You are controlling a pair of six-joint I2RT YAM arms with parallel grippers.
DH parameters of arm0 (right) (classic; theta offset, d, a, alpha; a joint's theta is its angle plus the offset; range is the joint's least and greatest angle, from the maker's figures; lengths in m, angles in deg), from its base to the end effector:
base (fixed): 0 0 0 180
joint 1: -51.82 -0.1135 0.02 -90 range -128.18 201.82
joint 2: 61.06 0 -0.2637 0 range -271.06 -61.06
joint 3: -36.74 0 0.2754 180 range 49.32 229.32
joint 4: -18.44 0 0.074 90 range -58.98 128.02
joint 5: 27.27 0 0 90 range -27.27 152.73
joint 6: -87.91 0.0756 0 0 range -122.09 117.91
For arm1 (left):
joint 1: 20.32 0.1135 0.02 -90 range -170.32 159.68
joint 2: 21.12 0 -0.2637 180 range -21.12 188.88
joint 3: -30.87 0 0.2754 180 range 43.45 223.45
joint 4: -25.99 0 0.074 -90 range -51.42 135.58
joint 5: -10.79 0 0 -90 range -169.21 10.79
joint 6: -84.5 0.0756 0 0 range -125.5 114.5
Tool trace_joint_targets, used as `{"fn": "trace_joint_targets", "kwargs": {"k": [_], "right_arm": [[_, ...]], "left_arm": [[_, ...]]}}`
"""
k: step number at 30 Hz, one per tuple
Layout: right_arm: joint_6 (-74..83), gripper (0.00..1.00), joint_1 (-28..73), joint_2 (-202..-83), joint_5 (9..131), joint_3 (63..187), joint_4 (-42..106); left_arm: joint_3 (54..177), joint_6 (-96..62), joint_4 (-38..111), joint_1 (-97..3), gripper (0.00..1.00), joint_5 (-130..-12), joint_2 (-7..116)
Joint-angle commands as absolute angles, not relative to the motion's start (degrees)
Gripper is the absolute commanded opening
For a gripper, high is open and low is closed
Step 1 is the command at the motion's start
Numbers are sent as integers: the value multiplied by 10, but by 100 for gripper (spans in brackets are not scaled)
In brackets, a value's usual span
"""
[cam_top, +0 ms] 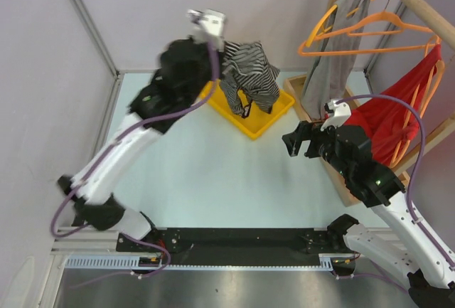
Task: Place the tank top on the hanger
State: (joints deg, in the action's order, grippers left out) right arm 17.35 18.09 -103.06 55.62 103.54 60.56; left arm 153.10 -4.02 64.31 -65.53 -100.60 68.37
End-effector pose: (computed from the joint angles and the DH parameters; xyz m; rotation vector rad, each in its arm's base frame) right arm 0.1851 0.1123 0.3611 -0.1503 1.8980 0.5205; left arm 0.2964 -0.2595 0.5121 0.3930 1.6214 -0.2673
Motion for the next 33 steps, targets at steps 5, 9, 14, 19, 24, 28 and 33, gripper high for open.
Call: {"fn": "trace_joint_targets", "kwargs": {"k": [5, 9, 14, 19, 24, 28, 33], "right_arm": [[172, 100, 184, -1023, 556, 1043, 599], [177, 100, 185, -1021, 550, 1043, 600], [181, 100, 185, -1027, 560, 1040, 598], [191, 100, 185, -1039, 588, 1041, 598], [196, 100, 185, -1025, 605, 1050, 609], [191, 100, 185, -1021, 618, 1083, 639], [164, 100, 185, -1031, 622, 1168, 686]], "left_arm": [[1436, 24, 687, -682, 0, -1077, 438], [1295, -43, 708, -682, 9, -994, 344], [1052, -178, 730, -639, 92, -1106, 297], [993, -232, 769, -526, 99, -1109, 306], [993, -211, 697, -525, 99, -1031, 245], [1020, -180, 691, -525, 99, -943, 267], [1073, -153, 716, -525, 99, -820, 305]]}}
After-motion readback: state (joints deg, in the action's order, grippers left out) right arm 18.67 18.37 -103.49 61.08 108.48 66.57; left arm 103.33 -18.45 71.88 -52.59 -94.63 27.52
